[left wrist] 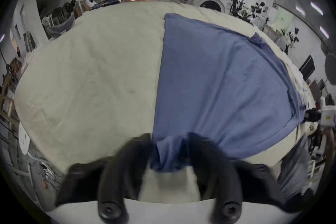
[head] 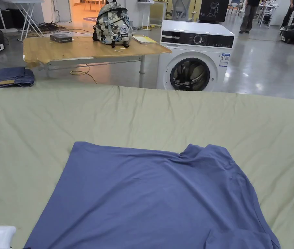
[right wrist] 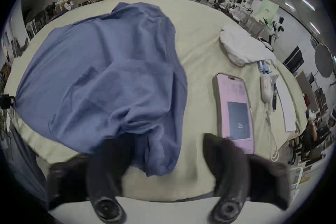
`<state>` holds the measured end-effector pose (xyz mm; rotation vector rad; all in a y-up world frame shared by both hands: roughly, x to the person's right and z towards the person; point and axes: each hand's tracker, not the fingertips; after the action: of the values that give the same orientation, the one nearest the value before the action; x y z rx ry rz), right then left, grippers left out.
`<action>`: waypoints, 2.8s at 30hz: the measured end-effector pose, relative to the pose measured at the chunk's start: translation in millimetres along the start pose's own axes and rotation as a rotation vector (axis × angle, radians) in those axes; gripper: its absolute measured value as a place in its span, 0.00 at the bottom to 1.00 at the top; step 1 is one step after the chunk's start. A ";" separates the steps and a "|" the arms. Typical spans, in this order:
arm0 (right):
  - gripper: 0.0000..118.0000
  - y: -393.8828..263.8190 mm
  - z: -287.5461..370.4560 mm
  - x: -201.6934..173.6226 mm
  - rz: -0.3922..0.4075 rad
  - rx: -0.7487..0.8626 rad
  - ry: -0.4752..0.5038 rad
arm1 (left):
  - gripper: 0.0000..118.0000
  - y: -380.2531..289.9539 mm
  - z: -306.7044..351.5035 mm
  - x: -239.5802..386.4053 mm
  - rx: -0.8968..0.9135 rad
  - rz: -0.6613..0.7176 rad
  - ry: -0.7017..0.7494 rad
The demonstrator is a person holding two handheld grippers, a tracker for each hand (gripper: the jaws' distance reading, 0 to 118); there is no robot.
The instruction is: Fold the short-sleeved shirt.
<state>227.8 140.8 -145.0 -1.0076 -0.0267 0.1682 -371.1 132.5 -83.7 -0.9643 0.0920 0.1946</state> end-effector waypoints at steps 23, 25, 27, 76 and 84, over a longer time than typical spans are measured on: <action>0.14 95.7 57.8 -97.7 -0.107 0.692 0.118 | 0.00 94.2 52.2 106.2 0.638 -0.103 0.024; 0.00 98.4 56.8 -100.9 -0.119 0.712 0.122 | 0.00 96.3 51.9 108.7 0.632 -0.118 0.028; 0.00 99.3 57.9 -99.1 -0.132 0.737 0.124 | 0.00 95.3 51.9 108.8 0.649 -0.125 0.054; 0.00 54.4 25.8 -96.4 -0.020 0.551 0.115 | 0.00 0.5 -0.8 18.5 -0.174 -0.050 0.078; 0.17 44.0 26.8 -33.6 -0.029 0.308 0.108 | 0.00 4.8 11.8 6.2 -0.147 0.021 0.019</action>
<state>186.3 181.1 -165.9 -0.7071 0.0811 0.0880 -366.1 145.6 -81.9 -1.1123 0.1066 0.2131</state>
